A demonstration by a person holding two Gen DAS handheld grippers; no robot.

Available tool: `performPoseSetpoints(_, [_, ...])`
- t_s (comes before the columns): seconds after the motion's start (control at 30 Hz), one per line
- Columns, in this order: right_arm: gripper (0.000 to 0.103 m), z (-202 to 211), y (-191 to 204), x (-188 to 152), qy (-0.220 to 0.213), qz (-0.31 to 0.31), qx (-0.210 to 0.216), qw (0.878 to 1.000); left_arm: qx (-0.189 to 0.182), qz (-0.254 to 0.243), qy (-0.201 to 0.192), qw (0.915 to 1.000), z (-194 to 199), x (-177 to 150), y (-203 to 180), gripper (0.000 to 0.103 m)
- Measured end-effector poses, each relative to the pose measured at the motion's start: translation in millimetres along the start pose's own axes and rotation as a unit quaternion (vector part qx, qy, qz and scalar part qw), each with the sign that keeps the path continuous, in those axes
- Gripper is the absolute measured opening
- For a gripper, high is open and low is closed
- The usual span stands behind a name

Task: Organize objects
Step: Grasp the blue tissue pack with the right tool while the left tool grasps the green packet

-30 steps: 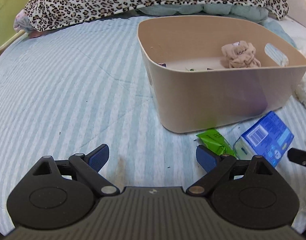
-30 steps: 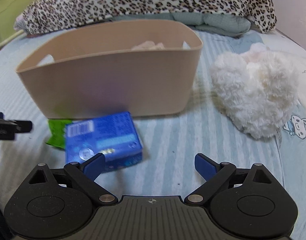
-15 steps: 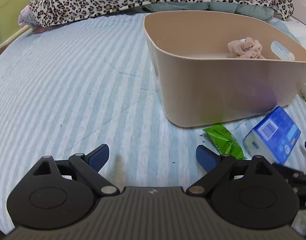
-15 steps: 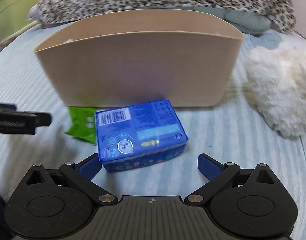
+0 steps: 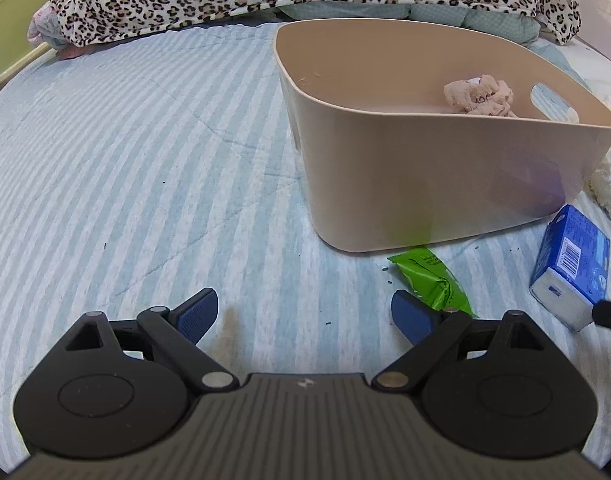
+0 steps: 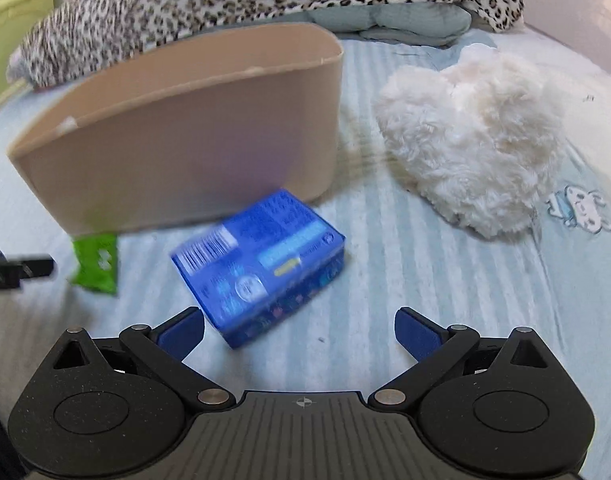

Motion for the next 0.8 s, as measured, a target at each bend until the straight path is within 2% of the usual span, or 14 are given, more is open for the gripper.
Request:
performPoseSetpoints(0.1, [0.103, -2, 10, 11, -0.010, -0.025, 0.011, 1.000, -0.001, 0.001, 0.000, 1.0000, 0, 0, 0, 0.094])
performPoseSetpoints(0.27, [0.103, -29, 25, 25, -0.009, -0.031, -0.020, 0.999, -0.001, 0.007, -0.001, 1.0000, -4, 1, 1, 0.094])
performPoseSetpoints(0.43, [0.103, -62, 28, 20, 0.014, -0.020, -0.060, 0.998, 0.000, 0.028, -0.010, 0.9996, -5, 7, 1, 0.094])
performPoseSetpoints(0.53, [0.103, -67, 23, 12, 0.018, -0.009, -0.068, 0.997, -0.008, 0.047, -0.023, 0.9986, -4, 16, -3, 0.094])
performPoseSetpoints(0.6, [0.103, -67, 16, 8, 0.020, -0.018, -0.067, 0.997, 0.002, 0.040, -0.025, 0.9989, -9, 20, -8, 0.094])
performPoseSetpoints(0.7, [0.103, -62, 5, 3, 0.015, -0.028, -0.058, 0.998, 0.008, 0.016, -0.015, 0.9997, -18, 19, -20, 0.094])
performPoseSetpoints(0.8, [0.103, -61, 0, 1, 0.012, -0.032, -0.047, 0.998, -0.023, 0.027, 0.013, 0.9993, -26, 13, -33, 0.094])
Point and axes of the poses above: each gripper's, at about its wrist camera, not at the fingertips, and z roughly against the way its jaws point, y to its left, x to its top, the point moved 8 cm from there along -z, roughly the way its jaws point, and after that the axes turned 12 degrees about -y, right-handed, at the moved point
